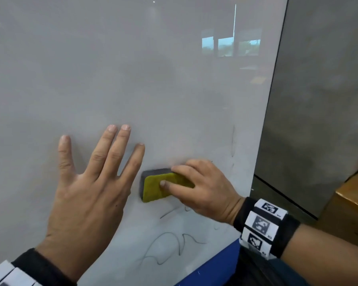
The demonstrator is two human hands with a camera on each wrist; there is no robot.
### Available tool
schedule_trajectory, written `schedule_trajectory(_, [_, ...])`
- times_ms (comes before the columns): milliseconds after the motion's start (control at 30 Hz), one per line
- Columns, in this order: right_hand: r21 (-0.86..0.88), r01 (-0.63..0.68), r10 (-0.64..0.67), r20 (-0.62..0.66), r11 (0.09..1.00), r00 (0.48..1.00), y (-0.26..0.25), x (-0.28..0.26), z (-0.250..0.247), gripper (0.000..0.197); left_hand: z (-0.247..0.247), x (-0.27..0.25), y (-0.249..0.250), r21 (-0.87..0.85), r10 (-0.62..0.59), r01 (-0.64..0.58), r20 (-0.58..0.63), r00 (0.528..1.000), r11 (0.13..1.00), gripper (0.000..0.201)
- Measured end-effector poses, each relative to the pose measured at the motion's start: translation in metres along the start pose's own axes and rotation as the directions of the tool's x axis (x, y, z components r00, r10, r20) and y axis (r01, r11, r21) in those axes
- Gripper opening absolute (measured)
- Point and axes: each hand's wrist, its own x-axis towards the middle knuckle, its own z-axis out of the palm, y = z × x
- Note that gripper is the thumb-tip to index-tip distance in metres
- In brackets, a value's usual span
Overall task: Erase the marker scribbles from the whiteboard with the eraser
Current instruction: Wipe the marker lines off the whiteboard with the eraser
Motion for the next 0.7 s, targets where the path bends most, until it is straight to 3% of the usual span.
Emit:
schedule_trajectory(100, [0.018,-0.175,0.176,-0.143,0.984,0.974,0.039,0.006,-0.016,0.045,-0.002,0.004,0.005,0.024,0.006,-0.007,0.010,1.000,1.000,0.080])
schedule_trajectory(200, [0.061,-0.390,0.392,-0.260,0.919,0.882,0.055,0.004,-0.023,0.052,-0.003,0.005,0.006,0.054,0.004,-0.006,0.042,0.999,0.999,0.079])
schedule_trajectory(267, [0.081,-0.373,0.382,-0.249,0.924,0.890,0.039,0.001,-0.014,0.051,-0.005,0.010,0.011,0.050,0.009,-0.012,0.056,0.998,0.999,0.079])
schedule_trajectory(333, [0.083,-0.199,0.210,-0.147,0.976,0.967,0.018,-0.001,-0.003,0.043,-0.007,0.015,0.017,0.034,0.037,-0.039,0.047,0.998,0.999,0.077])
schedule_trajectory(400, [0.078,-0.081,0.086,-0.059,0.994,0.995,0.014,-0.004,-0.002,0.034,-0.007,0.023,0.025,0.022,0.119,-0.120,0.044,0.992,0.992,0.074])
schedule_trajectory(567, [0.146,-0.244,0.262,-0.118,0.959,0.958,0.029,-0.007,-0.009,0.028,-0.004,0.039,0.044,-0.001,0.254,-0.256,0.097,0.962,0.967,0.069])
schedule_trajectory(700, [0.225,-0.350,0.368,-0.041,0.909,0.929,0.030,-0.013,-0.010,0.036,0.004,0.059,0.057,0.013,0.365,-0.365,-0.039,0.930,0.931,0.042])
